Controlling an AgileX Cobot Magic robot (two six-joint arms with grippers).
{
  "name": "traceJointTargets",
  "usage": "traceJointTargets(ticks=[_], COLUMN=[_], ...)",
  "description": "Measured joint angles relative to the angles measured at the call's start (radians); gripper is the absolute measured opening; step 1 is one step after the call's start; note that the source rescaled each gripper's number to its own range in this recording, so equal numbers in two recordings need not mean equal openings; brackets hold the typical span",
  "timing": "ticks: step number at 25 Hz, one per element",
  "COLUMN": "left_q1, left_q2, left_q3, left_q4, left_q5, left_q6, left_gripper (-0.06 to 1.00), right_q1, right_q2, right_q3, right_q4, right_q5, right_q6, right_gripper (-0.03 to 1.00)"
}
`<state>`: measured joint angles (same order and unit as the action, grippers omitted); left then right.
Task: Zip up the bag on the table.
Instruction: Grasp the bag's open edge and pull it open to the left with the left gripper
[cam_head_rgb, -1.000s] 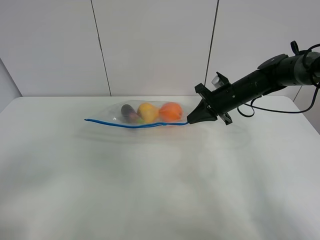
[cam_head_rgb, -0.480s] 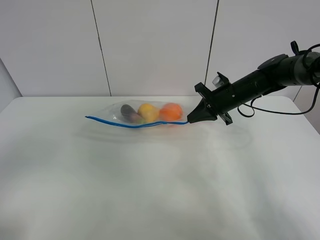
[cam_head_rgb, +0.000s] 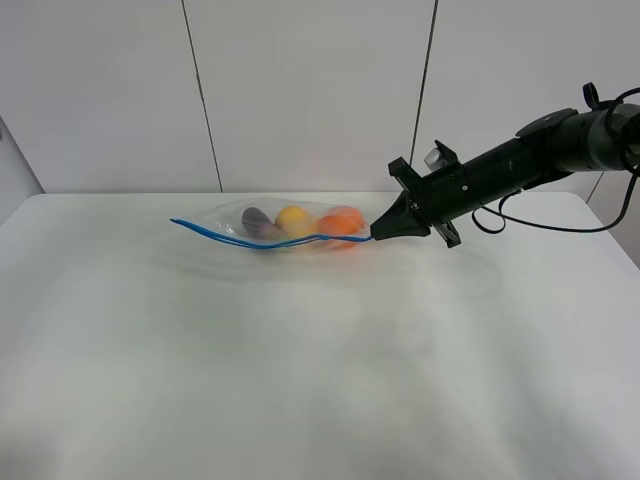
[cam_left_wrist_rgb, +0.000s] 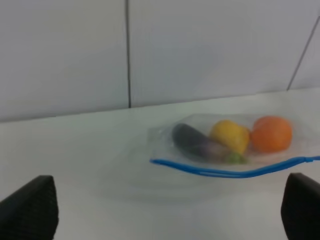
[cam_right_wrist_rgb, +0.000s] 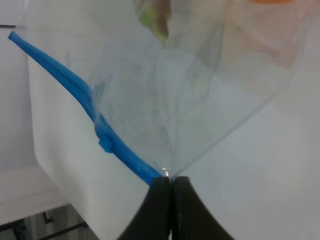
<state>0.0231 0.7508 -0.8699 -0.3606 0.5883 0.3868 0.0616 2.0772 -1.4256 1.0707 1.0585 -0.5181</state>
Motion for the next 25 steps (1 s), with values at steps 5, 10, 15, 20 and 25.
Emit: traceJointTargets(ticks=[5,10,15,20,25], left_q1=[0.000,-0.025,-0.169,-0.394,-0.612], left_q2=[0.289,0.505,0.663,0.799,0.941], left_q3=[-0.071,-0.129,-0.147,-0.147,-0.147], left_q4=[-0.151,-0.399,-0.555,-0.585,-0.586], left_q5=[-0.043,-0.053,-0.102,-0.206,-0.549], left_q6=[0.199,0.432,0.749,1.072,1.224], left_gripper=[1.00,1.00,1.00,1.00,1.00], right_q1=[0.000,0.000,0.000,0.000,0.000], right_q2=[0.000,0.000,0.000,0.000,0.000], right_q3=[0.000,0.000,0.000,0.000,0.000], right_q4=[0.000,0.000,0.000,0.000,0.000], right_q5=[0.000,0.000,0.000,0.000,0.000], right_q6=[-0.002,-0.002,-0.002,-0.002,-0.002], right_gripper=[0.00,0.00,0.00,0.00,0.00])
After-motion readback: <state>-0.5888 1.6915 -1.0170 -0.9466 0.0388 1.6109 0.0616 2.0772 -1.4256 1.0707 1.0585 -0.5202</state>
